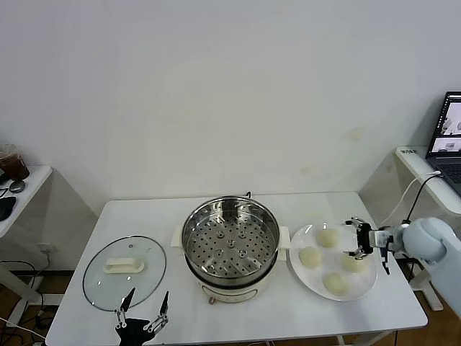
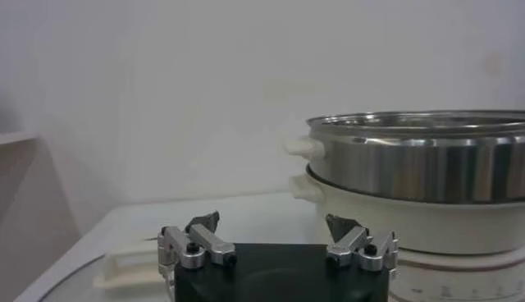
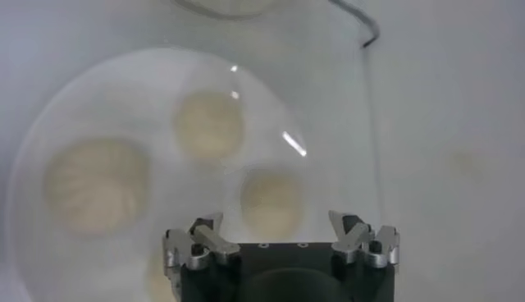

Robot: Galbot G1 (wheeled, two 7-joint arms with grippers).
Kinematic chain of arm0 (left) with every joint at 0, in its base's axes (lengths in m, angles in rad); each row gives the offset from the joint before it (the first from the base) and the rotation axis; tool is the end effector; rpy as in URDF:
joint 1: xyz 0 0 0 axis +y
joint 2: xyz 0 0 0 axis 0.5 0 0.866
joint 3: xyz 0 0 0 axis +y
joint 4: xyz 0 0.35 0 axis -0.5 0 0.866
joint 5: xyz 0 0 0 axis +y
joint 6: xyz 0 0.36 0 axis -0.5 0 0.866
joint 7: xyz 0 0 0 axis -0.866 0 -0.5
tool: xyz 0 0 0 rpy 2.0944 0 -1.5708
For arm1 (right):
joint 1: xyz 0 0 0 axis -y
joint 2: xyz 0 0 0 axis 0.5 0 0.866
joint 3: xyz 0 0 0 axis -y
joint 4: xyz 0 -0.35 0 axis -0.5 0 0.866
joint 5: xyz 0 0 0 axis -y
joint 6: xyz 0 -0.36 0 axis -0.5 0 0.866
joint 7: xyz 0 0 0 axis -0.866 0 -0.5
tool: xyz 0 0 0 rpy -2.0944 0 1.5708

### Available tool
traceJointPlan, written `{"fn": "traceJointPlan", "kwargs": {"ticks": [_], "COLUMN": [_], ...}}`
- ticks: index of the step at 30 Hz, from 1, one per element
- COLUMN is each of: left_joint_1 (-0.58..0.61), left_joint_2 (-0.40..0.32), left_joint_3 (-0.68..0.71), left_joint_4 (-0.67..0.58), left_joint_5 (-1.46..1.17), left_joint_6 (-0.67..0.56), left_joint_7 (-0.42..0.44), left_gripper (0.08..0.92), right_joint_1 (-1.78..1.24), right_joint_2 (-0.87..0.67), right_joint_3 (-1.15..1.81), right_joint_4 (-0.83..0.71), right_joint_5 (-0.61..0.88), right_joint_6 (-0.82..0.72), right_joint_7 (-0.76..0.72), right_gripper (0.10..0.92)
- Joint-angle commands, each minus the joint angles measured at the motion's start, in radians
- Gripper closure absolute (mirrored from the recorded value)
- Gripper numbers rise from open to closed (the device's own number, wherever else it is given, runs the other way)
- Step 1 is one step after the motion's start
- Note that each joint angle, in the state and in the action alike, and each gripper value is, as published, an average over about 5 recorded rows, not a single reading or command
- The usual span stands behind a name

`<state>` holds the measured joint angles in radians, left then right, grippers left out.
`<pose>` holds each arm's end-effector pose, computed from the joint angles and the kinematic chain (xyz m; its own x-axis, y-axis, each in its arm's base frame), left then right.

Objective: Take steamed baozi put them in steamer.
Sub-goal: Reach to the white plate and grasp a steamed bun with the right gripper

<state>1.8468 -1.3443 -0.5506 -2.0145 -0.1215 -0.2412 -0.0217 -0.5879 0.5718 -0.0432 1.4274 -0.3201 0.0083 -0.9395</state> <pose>0.0914 0.0525 -0.3644 -0.9905 0.0715 0.1174 0.0796 0.9947 0.0657 0.4371 -0.2341 -0.2057 -0.4759 -0.2314 0.8485 -0.8655 -0.0482 -0.4986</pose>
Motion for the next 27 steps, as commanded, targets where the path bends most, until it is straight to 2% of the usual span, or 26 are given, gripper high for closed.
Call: {"fn": "traceJointPlan", "kwargs": {"ticks": [1,12,27], "left_joint_1": [-0.003,-0.005,0.002], "left_joint_2": [-0.002,-0.005,-0.007], "left_joint_3": [-0.007,-0.029,-0.042], "left_joint_4": [0.002,0.009,0.013], "left_joint_5": [0.014,0.045,0.053], "left_joint_6": [-0.003,-0.02,-0.034], "left_joint_7": [-0.001,0.0,-0.002], "left_gripper": [0.177,0.177,0.177], "right_joint_1": [0.444,0.541,0.515], "right_joint_2": [0.068,0.255,0.304], "right_joint_3": [-0.426,-0.567,-0.563], "right_joint_4": [-0.267,-0.44,-0.498], "right_joint_5": [-0.028,-0.04,-0.097], "right_joint_6": [0.029,0.03,0.006], "right_joint_7": [-0.19,-0.146,-0.133], "right_gripper": [0.203,0.203,0.207]}}
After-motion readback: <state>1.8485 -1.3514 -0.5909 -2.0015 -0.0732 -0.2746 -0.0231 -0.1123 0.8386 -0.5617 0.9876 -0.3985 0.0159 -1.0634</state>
